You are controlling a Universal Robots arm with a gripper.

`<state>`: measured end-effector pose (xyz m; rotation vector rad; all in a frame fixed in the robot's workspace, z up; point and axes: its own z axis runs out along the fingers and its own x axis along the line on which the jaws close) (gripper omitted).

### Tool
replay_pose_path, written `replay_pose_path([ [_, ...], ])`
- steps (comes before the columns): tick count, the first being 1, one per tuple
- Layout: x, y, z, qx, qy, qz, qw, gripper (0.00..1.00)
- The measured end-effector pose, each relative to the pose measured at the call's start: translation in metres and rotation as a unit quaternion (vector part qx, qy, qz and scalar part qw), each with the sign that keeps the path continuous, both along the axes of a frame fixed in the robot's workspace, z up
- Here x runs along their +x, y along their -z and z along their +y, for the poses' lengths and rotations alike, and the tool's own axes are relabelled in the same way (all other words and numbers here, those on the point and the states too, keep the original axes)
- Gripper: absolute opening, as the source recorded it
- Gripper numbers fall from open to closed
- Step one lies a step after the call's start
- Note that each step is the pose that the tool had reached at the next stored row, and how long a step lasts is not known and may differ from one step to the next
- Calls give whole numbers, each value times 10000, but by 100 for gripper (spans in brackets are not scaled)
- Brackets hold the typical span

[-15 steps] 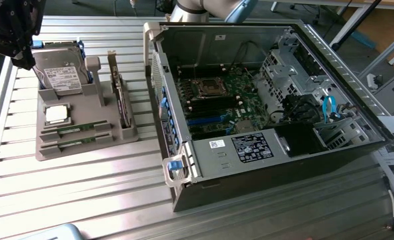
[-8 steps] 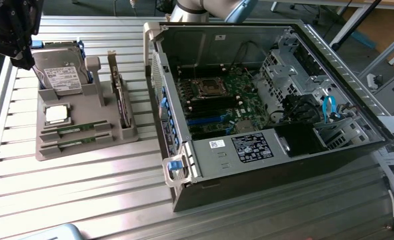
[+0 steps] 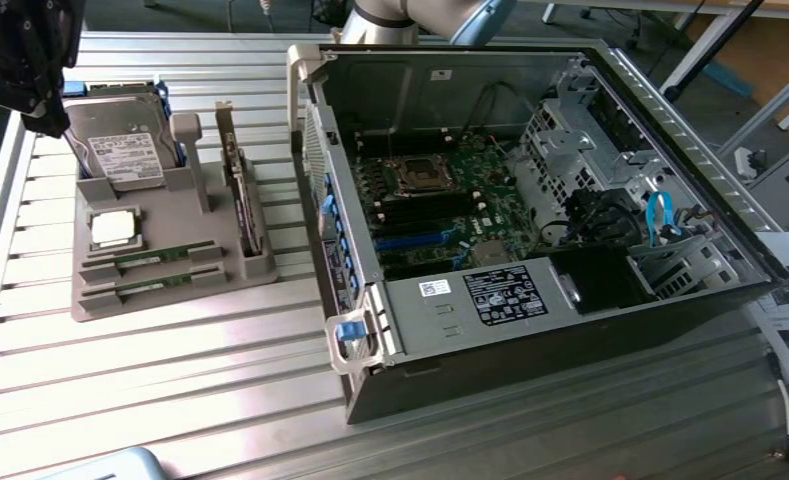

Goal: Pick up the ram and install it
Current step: 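Pick up the ram and move it above insertion slot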

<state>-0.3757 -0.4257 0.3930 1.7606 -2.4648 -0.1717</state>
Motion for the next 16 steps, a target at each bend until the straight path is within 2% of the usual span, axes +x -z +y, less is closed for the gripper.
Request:
replay_pose_path([
  [1,0,0,1,10,-13,0,10000,11],
  [8,0,1,-1,12,-46,0,10000,11],
  [16,0,1,0,12,-360,15,9993,11],
])
